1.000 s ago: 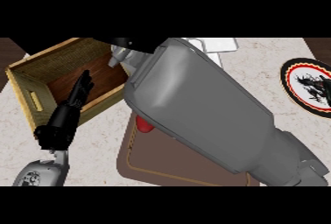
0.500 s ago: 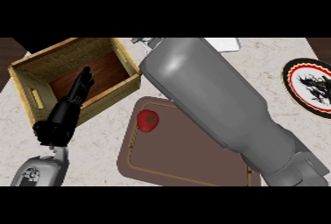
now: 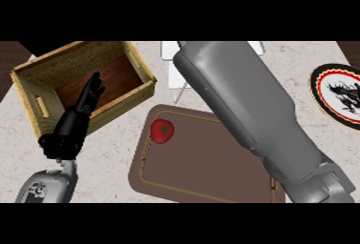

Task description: Pick the pear from the tray and place it in the tiered shelf

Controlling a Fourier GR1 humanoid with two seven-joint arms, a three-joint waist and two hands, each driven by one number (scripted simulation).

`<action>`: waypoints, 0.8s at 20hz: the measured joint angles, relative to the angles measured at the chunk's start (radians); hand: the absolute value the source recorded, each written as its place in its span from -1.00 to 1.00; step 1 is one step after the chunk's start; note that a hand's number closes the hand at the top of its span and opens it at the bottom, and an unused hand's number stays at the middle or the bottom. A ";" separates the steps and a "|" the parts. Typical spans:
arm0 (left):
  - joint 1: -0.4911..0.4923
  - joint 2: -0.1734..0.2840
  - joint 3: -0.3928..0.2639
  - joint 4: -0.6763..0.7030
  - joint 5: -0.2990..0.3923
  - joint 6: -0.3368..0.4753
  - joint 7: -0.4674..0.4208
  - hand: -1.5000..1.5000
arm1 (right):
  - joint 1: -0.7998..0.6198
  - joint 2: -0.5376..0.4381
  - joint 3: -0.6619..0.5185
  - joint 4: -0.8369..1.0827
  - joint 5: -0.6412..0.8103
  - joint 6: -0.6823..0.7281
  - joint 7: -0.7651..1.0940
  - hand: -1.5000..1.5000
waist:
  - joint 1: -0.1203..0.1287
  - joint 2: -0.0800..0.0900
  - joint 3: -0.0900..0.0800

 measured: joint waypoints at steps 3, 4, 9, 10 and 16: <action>0.004 -0.004 -0.003 -0.006 -0.002 -0.005 0.005 0.00 | 0.022 0.001 -0.032 0.029 -0.018 -0.086 -0.044 1.00 | 0.002 -0.001 -0.001; 0.005 -0.006 -0.003 -0.003 -0.010 -0.001 -0.003 0.00 | 0.028 0.001 -0.043 0.036 -0.026 -0.110 -0.060 1.00 | 0.001 -0.001 0.000; 0.018 -0.019 -0.009 -0.013 -0.022 0.001 -0.002 0.00 | 0.042 -0.003 -0.084 0.087 -0.066 -0.187 -0.126 1.00 | 0.001 -0.003 0.000; 0.016 -0.018 -0.005 -0.009 -0.020 -0.003 -0.005 0.00 | 0.037 -0.003 -0.092 0.098 -0.070 -0.193 -0.134 1.00 | 0.000 -0.004 0.000; 0.026 -0.016 0.010 -0.010 -0.024 -0.004 0.001 0.00 | 0.058 -0.041 -0.116 0.162 0.050 -0.158 -0.023 -1.00 | -0.019 -0.014 -0.003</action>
